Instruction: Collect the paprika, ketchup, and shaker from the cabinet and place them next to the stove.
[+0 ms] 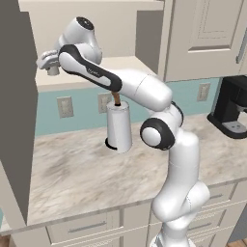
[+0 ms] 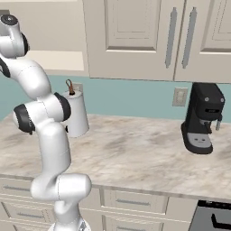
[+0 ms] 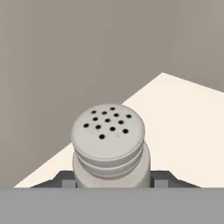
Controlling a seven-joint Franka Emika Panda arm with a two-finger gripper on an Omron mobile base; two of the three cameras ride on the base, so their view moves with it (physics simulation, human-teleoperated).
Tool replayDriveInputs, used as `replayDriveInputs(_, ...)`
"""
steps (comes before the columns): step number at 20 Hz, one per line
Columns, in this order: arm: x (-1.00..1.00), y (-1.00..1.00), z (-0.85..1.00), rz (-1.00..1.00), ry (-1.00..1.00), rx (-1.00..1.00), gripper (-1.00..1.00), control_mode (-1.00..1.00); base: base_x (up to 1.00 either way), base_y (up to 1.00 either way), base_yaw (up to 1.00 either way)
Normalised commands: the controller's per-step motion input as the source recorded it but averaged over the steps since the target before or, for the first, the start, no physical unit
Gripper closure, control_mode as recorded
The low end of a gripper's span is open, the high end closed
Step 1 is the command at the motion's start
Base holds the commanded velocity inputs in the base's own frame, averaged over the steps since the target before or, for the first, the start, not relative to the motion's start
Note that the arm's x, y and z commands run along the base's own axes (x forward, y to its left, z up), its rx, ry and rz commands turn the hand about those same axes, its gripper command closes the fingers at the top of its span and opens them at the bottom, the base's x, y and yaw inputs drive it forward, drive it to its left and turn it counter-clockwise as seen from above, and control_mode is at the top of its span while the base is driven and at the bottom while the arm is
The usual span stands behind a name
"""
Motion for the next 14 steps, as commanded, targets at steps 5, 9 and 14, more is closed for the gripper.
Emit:
replayDriveInputs(5, -0.01, 0.0, -0.13, 0.0, 0.0, 0.0, 1.0, -1.0, 0.0, 0.0, 0.0)
replayDriveInputs(9, -0.24, -0.14, -0.34, 0.0, -0.01, 0.02, 1.0, -1.0, 0.0, 0.0, 0.0)
replayDriveInputs(14, -0.66, -0.35, -0.33, 0.0, -0.08, 0.05, 1.0, -1.0, 0.0, 0.0, 0.0)
